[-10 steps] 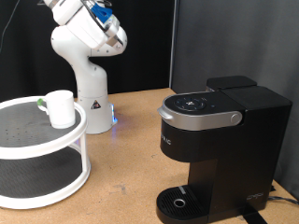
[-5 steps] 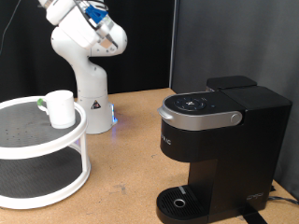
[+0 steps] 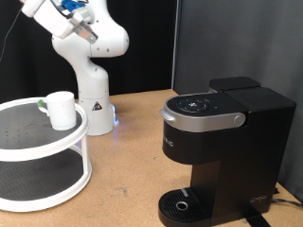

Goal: Make a cup of coffee with the keurig machine

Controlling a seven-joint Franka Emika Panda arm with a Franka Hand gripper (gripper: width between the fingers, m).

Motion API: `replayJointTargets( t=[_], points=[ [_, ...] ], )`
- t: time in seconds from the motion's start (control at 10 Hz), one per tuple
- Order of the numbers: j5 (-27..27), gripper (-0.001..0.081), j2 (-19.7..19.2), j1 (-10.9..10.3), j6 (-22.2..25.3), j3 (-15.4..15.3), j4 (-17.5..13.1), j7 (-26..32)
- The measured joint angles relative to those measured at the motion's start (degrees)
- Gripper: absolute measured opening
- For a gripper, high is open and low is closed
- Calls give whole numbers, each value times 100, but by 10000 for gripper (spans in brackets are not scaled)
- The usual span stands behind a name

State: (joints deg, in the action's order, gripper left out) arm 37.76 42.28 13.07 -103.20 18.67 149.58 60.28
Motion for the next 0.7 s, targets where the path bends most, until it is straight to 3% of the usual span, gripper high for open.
replayJointTargets(
  t=[0.4,0.7],
  points=[
    [-887,0,118,434,705,469,-131,15],
    [-975,0,117,460,761,538,-148,10]
  ],
)
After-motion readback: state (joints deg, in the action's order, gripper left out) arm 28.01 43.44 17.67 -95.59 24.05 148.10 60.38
